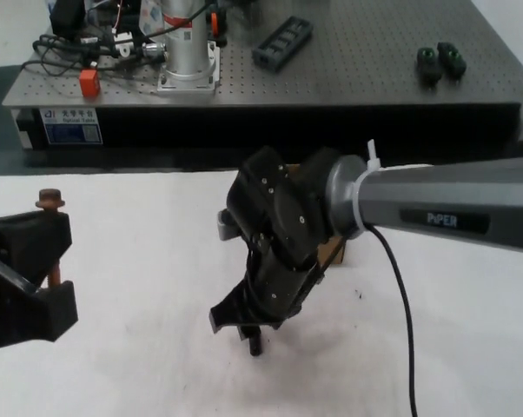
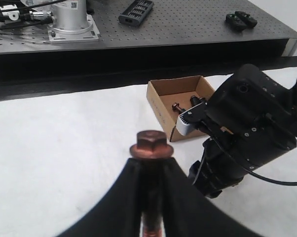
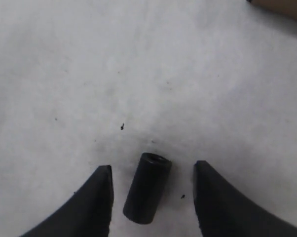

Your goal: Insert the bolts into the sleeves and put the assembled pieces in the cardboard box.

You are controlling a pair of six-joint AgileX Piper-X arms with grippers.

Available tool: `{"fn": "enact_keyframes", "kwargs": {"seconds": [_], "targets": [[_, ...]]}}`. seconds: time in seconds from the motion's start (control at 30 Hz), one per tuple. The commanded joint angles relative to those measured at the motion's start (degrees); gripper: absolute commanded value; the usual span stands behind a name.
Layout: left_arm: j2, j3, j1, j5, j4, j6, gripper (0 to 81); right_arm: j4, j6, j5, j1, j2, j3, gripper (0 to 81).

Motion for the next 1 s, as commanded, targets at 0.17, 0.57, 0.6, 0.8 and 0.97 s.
{"fn": "enact_keyframes", "kwargs": {"seconds": [0.17, 0.57, 0.6, 0.8, 0.97], "targets": [[-0.47, -0.27, 0.15, -0.83, -0.31, 0.15, 0.7, 1.70, 0.42, 0.52, -0.01, 2.45, -0.74, 33.3], [3.24, -0.27, 0.15, 12.32, -2.72, -0.63, 0.7, 3.61, -1.26, -3.94, -0.75, -1.10, -0.17, 2.0], [4.94, -0.27, 0.15, 14.31, -4.52, -0.60, 0.7, 3.32, -1.60, -4.80, -0.90, -3.04, 0.48, 2.0], [18.10, -0.27, 0.15, 25.18, -23.98, -6.17, 0.7, -1.58, -3.14, -7.76, -2.90, -21.67, 11.45, 2.0], [29.14, -0.27, 0.15, 30.77, -39.85, -15.79, 0.7, -8.01, -3.32, -12.99, -5.36, -40.40, 25.41, 2.0]]}}
